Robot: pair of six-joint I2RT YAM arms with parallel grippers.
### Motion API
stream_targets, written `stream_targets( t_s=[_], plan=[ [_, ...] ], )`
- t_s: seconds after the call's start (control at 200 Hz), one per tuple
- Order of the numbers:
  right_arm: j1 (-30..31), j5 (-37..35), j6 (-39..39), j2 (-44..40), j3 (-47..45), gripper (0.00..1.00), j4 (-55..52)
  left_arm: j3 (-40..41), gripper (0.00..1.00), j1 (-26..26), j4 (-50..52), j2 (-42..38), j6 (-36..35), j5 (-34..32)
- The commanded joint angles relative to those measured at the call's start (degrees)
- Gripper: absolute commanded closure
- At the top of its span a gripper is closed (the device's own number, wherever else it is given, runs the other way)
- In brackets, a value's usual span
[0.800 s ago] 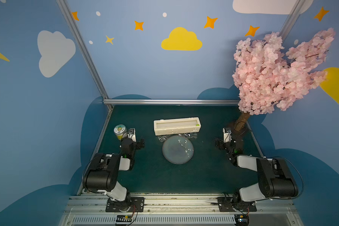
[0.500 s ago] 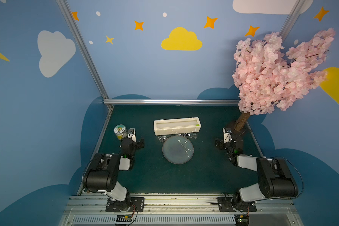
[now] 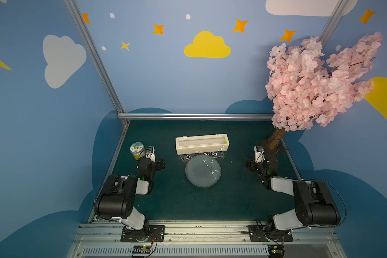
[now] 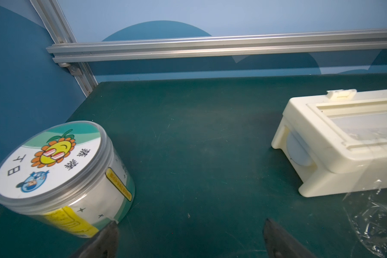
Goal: Wrap the plate with plastic wrap
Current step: Adjust the plastic wrap cutting box at the center of the board.
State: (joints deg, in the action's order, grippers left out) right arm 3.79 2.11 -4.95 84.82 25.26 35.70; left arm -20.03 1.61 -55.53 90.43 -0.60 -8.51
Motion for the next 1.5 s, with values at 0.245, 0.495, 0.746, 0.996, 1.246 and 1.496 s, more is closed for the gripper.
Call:
stream_targets(
  t_s=[0.245,0.495,0.746,0.996,1.246,1.496],
  plan=[
    [-0.4,0.9,0.2,-0.9,0.9,0.05,-0.5,0.0,0.00,-0.3,-0.6,-0.2,0.0,1.3],
    [0.3,0.2,-0.6,-1.6,-0.3,0.05,0.6,4.6,0.00,1.3,-8.6,-1.2,-2.3,1.7],
    [2.3,-6.3,4.6,-13.9,3.2,0.05,-13.8,1.6,0.00,5.8,14.8,-23.5,-0.8,-1.8],
    [2.1,-24.4,35.3,-16.9,19.8,0.03,-51.2,-7.8,0.00,7.9,47.0,-35.8,24.4,-5.6],
    [-0.2,-6.1,36.9,-16.3,19.6,0.02,-51.2,-2.6,0.00,6.0,58.9,-47.5,44.9,-5.1],
    [0.9,21.8,34.7,-13.2,15.5,0.03,-35.1,-3.6,0.07,6.2,48.1,-39.1,47.5,21.3]
  ],
)
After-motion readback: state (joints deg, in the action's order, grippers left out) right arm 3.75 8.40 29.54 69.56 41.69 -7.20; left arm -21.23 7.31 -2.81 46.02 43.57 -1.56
